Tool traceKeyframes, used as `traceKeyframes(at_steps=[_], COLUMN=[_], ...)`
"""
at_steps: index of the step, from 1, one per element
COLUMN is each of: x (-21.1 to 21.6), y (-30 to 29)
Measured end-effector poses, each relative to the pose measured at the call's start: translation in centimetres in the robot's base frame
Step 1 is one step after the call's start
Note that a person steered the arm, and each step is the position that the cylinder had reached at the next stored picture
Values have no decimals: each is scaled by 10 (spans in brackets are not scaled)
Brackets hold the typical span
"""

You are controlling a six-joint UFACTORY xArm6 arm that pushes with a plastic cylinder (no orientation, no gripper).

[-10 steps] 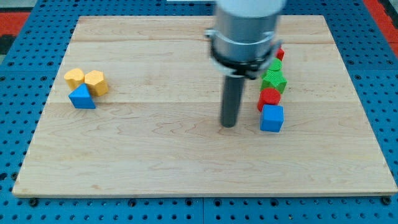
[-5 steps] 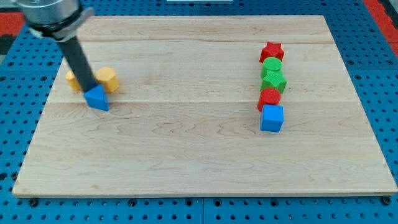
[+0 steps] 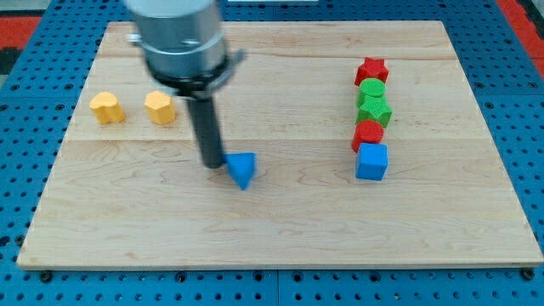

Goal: Push the blue triangle close to the blue cube

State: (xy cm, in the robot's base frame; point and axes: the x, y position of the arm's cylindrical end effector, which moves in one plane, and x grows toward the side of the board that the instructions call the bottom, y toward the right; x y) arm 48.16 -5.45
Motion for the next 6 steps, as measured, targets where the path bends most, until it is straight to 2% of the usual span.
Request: traceKeyframes(at_steps=[1, 3, 4, 5, 6], x=[20, 62, 58, 60, 69], y=[55, 63, 116, 136, 105])
